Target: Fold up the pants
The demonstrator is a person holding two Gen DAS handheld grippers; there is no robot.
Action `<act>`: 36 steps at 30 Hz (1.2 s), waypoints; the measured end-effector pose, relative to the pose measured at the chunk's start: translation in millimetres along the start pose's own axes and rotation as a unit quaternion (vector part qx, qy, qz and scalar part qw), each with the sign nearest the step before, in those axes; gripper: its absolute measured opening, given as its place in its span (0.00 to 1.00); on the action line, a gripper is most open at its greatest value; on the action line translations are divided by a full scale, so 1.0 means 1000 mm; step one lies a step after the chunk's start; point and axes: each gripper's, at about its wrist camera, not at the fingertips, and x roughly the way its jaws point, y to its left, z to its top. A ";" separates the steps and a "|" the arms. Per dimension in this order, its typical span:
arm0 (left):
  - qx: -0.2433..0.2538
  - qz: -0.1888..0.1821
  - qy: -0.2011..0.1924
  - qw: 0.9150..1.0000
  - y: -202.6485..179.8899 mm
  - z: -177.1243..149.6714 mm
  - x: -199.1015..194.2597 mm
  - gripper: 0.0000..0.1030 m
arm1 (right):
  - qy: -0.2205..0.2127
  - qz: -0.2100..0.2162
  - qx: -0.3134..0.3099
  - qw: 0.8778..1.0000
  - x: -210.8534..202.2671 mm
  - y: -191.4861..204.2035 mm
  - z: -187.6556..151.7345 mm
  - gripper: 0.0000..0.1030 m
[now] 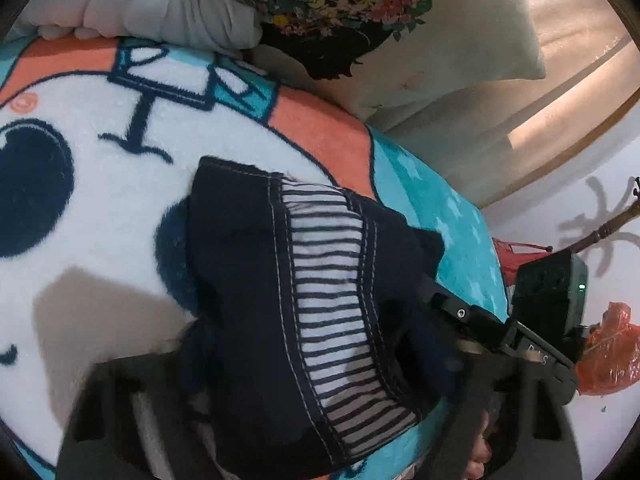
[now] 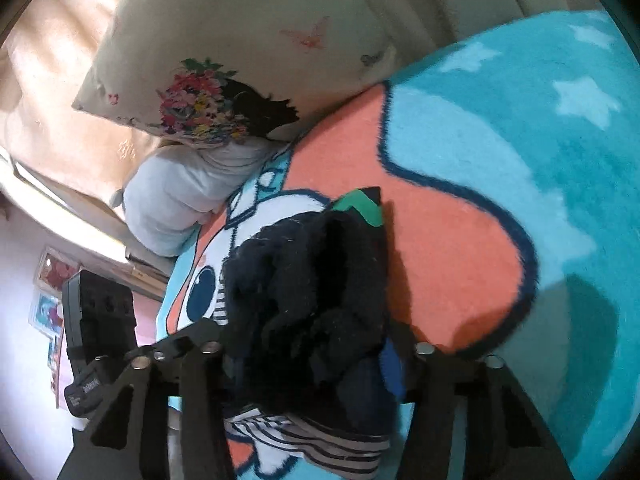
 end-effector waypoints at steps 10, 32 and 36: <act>0.022 0.019 -0.030 0.999 -0.011 0.061 -0.016 0.54 | -0.036 0.013 -0.043 0.998 -0.001 0.039 0.051 0.32; 0.080 0.150 -0.106 0.980 -0.020 0.036 -0.055 0.69 | -0.114 -0.118 -0.122 0.979 -0.014 0.055 0.028 0.57; 0.091 0.159 -0.110 0.977 -0.023 0.010 -0.063 0.69 | -0.091 -0.181 -0.157 0.967 0.009 0.063 0.006 0.56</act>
